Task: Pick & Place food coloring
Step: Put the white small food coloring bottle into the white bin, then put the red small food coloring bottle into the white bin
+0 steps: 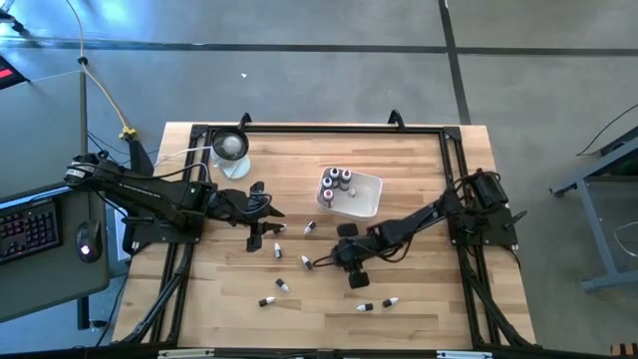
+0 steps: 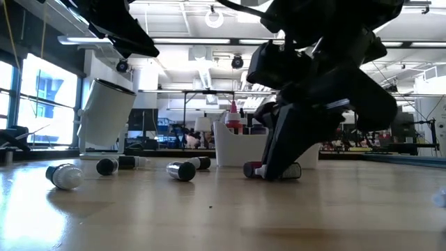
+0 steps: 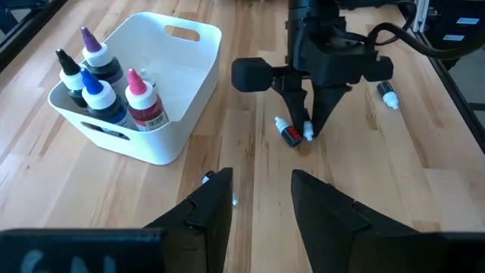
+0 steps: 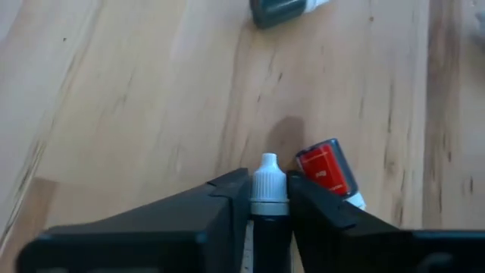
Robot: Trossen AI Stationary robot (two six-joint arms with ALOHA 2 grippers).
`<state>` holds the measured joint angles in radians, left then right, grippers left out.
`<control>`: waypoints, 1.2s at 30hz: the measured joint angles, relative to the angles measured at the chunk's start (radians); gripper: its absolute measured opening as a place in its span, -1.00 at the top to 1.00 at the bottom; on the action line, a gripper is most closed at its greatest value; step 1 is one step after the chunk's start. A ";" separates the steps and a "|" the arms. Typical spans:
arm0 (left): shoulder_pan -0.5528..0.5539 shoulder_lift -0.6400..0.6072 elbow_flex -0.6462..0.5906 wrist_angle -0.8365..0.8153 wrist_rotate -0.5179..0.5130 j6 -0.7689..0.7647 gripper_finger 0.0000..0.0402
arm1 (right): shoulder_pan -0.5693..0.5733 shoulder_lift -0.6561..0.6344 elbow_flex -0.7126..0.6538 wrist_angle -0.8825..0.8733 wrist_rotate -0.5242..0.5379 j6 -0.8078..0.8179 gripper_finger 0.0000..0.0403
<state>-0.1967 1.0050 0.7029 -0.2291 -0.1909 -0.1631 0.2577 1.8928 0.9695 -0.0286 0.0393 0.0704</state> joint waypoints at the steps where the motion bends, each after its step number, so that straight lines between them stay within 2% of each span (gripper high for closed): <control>1: 0.000 0.000 0.000 0.000 0.000 0.000 0.33 | -0.003 -0.001 0.000 0.007 -0.002 0.001 0.68; 4: 0.000 0.000 0.000 0.000 0.000 0.000 0.33 | -0.006 -0.016 -0.006 0.050 0.027 0.010 0.71; 7: 0.000 0.000 0.000 -0.001 0.000 0.000 0.33 | -0.006 -0.073 -0.005 0.100 0.137 -0.003 0.71; 10: 0.000 0.000 0.000 0.000 0.000 0.000 0.33 | -0.004 -0.143 -0.002 0.106 0.357 -0.007 0.64; 14: 0.000 0.000 0.000 0.000 0.000 0.000 0.33 | -0.018 -0.225 -0.002 0.104 0.724 -0.030 0.57; 16: 0.000 0.000 0.000 0.000 0.000 0.000 0.33 | -0.049 -0.243 -0.002 0.095 0.799 -0.017 0.60; 18: 0.000 0.000 0.000 0.000 0.000 0.000 0.33 | -0.094 -0.245 -0.002 0.063 0.750 0.011 0.63; 21: 0.000 0.000 0.000 0.000 0.000 0.000 0.33 | -0.174 -0.227 -0.002 0.021 0.566 0.067 0.67; 23: 0.000 0.000 0.000 -0.001 0.000 0.000 0.33 | -0.218 -0.204 -0.002 -0.016 0.498 0.086 0.67; 31: 0.000 0.000 0.000 -0.001 0.000 0.000 0.33 | -0.307 -0.147 -0.003 -0.074 0.348 0.079 0.51; 36: 0.000 0.000 0.000 0.000 0.000 0.000 0.33 | -0.304 -0.146 -0.003 -0.064 0.379 0.038 0.37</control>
<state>-0.1967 1.0054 0.7029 -0.2295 -0.1909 -0.1631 -0.0466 1.7466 0.9668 -0.0929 0.4180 0.1082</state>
